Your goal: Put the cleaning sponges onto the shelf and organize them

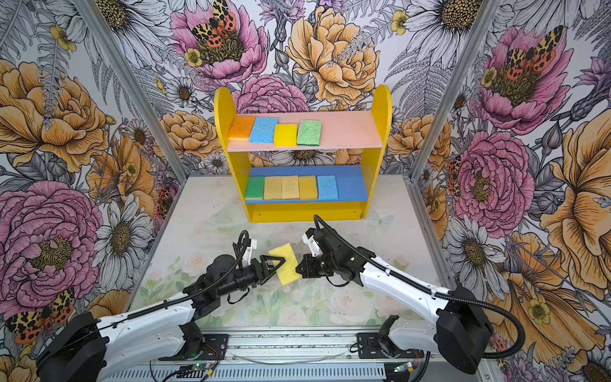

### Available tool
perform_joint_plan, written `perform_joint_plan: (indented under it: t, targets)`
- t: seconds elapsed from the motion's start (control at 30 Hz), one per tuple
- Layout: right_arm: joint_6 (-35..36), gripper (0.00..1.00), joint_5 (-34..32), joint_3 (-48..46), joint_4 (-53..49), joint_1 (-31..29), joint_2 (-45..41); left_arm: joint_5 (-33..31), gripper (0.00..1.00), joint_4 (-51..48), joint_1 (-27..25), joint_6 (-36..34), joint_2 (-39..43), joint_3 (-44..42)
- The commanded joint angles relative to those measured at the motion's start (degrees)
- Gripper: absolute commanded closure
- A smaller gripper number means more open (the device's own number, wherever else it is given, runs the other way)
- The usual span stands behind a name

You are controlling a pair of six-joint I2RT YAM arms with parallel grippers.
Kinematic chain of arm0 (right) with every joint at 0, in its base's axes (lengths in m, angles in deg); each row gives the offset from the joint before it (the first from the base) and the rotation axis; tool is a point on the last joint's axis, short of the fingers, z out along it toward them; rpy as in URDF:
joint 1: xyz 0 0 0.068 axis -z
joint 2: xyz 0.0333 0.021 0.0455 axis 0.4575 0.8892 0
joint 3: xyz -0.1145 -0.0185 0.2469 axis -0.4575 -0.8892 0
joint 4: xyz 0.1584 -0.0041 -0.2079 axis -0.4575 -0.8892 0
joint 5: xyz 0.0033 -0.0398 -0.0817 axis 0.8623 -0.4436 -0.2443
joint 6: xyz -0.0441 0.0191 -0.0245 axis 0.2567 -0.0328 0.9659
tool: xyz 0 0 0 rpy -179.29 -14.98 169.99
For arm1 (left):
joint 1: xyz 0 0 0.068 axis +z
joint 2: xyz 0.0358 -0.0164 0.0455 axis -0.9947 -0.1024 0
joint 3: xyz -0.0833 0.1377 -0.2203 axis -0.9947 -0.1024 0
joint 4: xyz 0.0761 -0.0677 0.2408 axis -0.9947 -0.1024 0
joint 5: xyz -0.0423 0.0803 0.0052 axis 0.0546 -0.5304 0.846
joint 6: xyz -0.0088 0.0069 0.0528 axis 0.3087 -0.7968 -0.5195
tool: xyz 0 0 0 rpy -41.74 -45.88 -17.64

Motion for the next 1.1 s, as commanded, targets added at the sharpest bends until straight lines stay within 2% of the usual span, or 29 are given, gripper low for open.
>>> perform_joint_plan:
  t: [0.0, 0.2, 0.33, 0.6, 1.07]
  targets:
    - [0.8, 0.99, 0.0, 2.0, 1.1, -0.7, 1.1, -0.1, 0.43, -2.0, 1.3, 0.0, 2.5, -1.7]
    - [0.7, 0.99, -0.1, 3.5, 2.0, -3.1, 2.7, 0.0, 0.62, -5.3, 2.8, 0.1, 6.8, -3.1]
    - [0.8, 0.98, 0.2, 5.0, 2.2, -4.3, 4.3, -1.1, 0.83, -7.1, 3.3, 0.2, 9.9, -3.8]
    - [0.4, 0.96, -0.7, 6.1, 2.7, -5.4, 5.1, 1.0, 1.0, -7.7, 4.9, -0.3, 11.2, -4.1]
    - [-0.1, 0.91, -0.8, 7.3, 3.3, -5.6, 6.0, 1.9, 1.0, -9.3, 5.8, -0.6, 13.4, -3.9]
